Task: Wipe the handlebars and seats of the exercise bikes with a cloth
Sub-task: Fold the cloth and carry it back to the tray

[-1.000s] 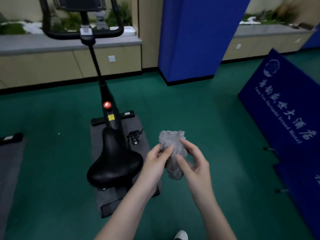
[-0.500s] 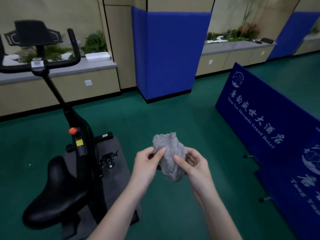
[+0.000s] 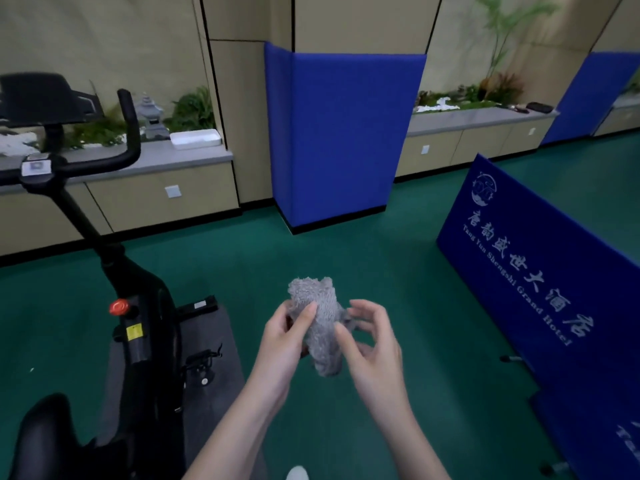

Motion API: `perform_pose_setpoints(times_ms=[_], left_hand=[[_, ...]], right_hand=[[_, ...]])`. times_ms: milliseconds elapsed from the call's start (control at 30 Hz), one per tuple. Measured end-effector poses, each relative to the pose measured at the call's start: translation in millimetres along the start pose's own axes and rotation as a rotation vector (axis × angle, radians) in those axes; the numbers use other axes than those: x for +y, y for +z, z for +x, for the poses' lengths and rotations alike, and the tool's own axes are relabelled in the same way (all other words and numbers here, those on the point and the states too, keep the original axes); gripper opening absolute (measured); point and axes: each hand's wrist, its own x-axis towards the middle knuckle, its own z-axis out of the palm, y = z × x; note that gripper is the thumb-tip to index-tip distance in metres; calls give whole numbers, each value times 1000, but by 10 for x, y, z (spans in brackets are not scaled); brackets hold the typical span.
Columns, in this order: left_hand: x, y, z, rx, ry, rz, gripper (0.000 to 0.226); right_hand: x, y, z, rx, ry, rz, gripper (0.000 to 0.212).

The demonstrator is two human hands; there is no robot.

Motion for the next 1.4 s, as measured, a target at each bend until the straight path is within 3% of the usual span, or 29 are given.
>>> perform_pose_setpoints(times_ms=[67, 200, 367, 500, 633, 867, 967, 1067, 1200, 1400], left_hand=[[60, 9, 296, -28, -9, 25, 19], [219, 16, 904, -81, -34, -14, 36], [341, 13, 1564, -1, 33, 95, 10], [390, -1, 1984, 81, 84, 151, 18], [392, -4, 2429, 213, 89, 205, 30], [479, 71, 3239, 364, 146, 149, 36], [535, 223, 3587, 355, 127, 154, 36], [583, 335, 3892, 358, 105, 163, 23], [676, 344, 4177, 353, 79, 131, 38], [819, 185, 4600, 327, 9, -115, 41]], right_hand=[[47, 159, 272, -78, -54, -53, 36], [131, 473, 888, -171, -43, -133, 60], [181, 710, 1597, -152, -4, 3, 30], [182, 855, 2038, -167, 47, 53, 20], [223, 1021, 2518, -223, 82, 135, 21], [532, 1243, 3534, -361, 419, 549, 22], [578, 1246, 3923, -542, 363, 572, 20], [582, 1240, 4265, -654, 278, 411, 31], [623, 1273, 4715, -650, 337, 483, 24], [837, 1519, 5385, -591, 620, 567, 15]])
